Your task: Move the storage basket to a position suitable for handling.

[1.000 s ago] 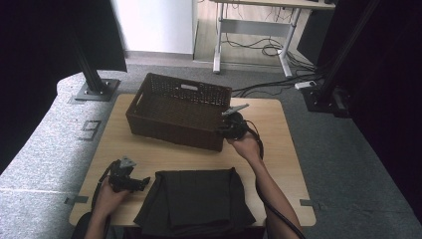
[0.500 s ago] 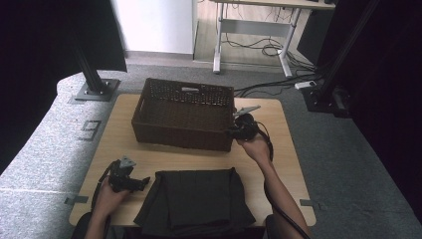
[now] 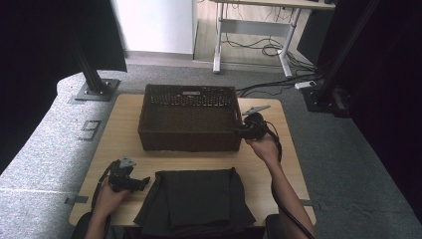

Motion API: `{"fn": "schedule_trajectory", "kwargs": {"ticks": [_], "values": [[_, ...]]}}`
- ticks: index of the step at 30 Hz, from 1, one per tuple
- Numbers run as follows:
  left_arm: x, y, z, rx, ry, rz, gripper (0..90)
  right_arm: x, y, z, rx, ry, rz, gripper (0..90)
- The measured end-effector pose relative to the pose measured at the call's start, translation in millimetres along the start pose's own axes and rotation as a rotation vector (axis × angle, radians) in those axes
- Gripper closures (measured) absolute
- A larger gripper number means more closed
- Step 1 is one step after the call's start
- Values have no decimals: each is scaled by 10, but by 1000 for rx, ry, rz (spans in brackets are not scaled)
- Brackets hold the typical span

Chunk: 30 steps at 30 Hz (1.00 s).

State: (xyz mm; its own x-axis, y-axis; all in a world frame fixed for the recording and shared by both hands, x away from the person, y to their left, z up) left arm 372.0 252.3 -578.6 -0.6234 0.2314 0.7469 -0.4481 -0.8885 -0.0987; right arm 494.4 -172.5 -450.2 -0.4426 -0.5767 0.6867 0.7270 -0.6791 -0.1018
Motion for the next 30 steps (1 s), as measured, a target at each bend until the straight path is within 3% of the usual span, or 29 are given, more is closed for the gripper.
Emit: {"fn": "schedule_trajectory", "kwargs": {"ticks": [3, 4, 9, 17, 18, 22, 30], "values": [[-1, 0, 1, 0, 0, 0, 0, 52, 8, 59, 2, 26, -11, 583], [-1, 0, 1, 1, 0, 1, 0, 112, 33, 118, -14, 59, -36, 531], [-1, 0, 1, 1, 0, 1, 0, 77, 164, 175, -46, 63, -97, 453], [-1, 0, 1, 1, 0, 1, 0, -145, 274, 70, -71, 10, -113, 511], [-1, 0, 1, 1, 0, 1, 0, -171, 299, 20, -80, 11, -115, 560], [-1, 0, 1, 1, 0, 1, 0, -174, 303, -55, -124, 31, -80, 635], [-1, 0, 1, 1, 0, 1, 0, -153, 251, -77, -112, 14, -109, 658]]}}
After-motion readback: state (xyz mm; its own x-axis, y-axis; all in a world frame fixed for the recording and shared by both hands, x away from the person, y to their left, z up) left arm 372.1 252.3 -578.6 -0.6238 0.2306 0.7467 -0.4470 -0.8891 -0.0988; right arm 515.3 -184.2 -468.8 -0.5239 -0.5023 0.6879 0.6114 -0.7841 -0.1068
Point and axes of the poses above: each handheld gripper's, and its own axes: x roughly backward along the jaws, z roughly out of its top, y roughly to its right, the point moved 4 cm from there along -x, roughly forward along the jaws, and after that the axes turned 8 degrees about z, right-handed, at the moved point
